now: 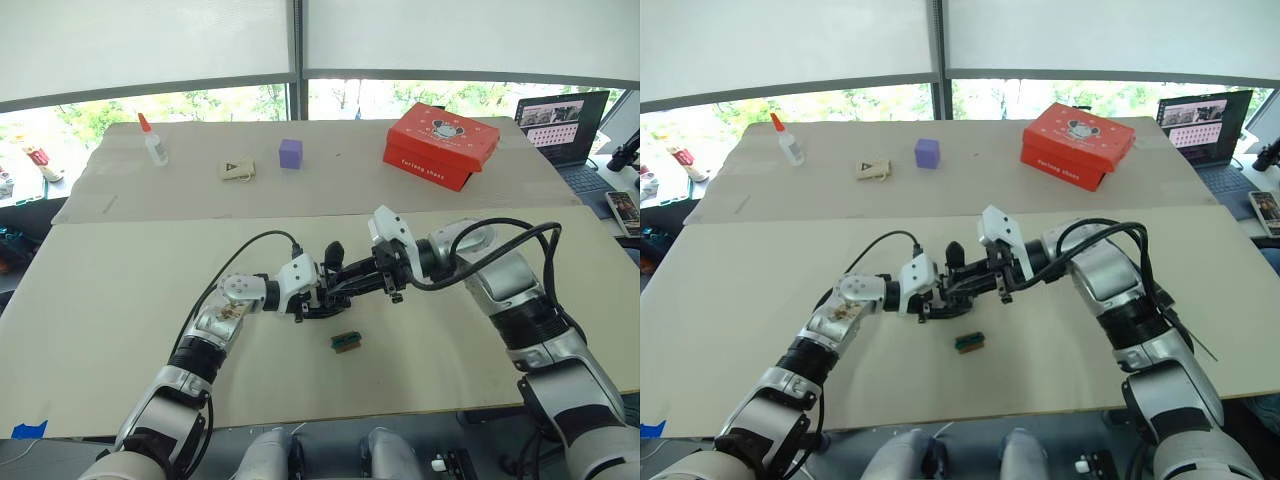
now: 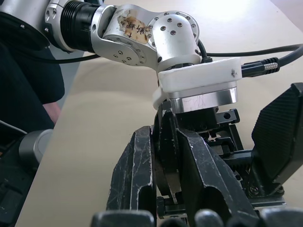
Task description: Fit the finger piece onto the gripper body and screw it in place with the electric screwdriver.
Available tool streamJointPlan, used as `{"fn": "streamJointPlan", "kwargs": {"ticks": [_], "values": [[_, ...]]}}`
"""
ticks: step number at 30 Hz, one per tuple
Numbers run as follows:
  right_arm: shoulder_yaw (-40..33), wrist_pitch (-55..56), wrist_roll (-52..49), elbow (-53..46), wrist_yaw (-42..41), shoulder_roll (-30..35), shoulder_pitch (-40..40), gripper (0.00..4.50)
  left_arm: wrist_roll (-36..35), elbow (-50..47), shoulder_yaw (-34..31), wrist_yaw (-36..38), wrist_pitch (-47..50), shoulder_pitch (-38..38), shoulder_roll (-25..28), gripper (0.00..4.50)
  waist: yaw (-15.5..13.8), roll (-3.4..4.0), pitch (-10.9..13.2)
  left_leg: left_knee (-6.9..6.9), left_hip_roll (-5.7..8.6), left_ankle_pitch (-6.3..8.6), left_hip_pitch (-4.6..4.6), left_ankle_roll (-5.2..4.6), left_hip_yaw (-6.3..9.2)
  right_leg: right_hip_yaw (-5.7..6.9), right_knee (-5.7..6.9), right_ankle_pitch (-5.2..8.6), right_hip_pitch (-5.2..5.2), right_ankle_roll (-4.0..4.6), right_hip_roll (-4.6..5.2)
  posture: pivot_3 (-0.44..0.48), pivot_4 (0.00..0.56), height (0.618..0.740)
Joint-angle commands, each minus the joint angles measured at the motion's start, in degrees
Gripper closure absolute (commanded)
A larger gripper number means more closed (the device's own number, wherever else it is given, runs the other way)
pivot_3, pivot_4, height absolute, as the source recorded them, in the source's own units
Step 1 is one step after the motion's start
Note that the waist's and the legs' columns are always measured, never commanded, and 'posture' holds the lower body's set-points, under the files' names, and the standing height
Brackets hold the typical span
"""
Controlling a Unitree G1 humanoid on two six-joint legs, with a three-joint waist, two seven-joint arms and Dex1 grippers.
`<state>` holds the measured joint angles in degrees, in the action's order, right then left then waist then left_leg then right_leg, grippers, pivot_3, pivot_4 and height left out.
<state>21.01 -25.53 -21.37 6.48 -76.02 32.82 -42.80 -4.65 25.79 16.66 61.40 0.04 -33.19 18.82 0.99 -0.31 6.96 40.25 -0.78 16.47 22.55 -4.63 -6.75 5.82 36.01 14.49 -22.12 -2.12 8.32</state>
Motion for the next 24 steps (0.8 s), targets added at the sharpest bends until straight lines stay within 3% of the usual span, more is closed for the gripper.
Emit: {"fn": "streamJointPlan", "kwargs": {"ticks": [1,21,23,24], "values": [[7.14,-5.26,8.57,3.20,2.79,2.39,5.53,4.20,-1.34,-0.92,-2.19,0.46,-0.53,-1.54,0.58,2.16,-0.01,0.00,0.00,-0.02,0.01,0.00,-0.03,0.00,-0.01,0.02,0.00,0.00,0.01,0.00,0.02,0.000,0.150,0.740],[4.01,-4.03,7.05,1.83,3.41,3.29,3.82,4.20,-1.02,0.60,-1.89,0.85,-1.73,-2.11,0.11,2.16,-0.16,0.00,0.01,-0.25,0.01,0.01,-0.19,0.02,-0.05,0.15,-0.13,-0.04,0.02,0.08,0.15,0.000,0.150,0.740],[2.29,-3.98,5.68,0.67,3.75,2.96,3.29,3.11,-1.02,0.76,-1.92,0.94,-1.80,-2.21,0.14,2.16,-0.20,-0.04,0.03,-0.26,0.02,0.01,-0.17,0.02,-0.06,0.15,-0.14,-0.05,0.02,0.09,0.16,0.000,0.150,0.740],[1.68,-4.08,5.41,0.19,3.88,2.85,3.10,2.87,-1.01,0.83,-1.93,0.99,-1.82,-2.24,0.15,2.16,-0.29,-0.11,0.15,-0.26,0.02,0.01,-0.10,0.02,-0.06,0.17,-0.13,-0.05,0.00,0.09,0.16,0.000,0.150,0.740]]}}
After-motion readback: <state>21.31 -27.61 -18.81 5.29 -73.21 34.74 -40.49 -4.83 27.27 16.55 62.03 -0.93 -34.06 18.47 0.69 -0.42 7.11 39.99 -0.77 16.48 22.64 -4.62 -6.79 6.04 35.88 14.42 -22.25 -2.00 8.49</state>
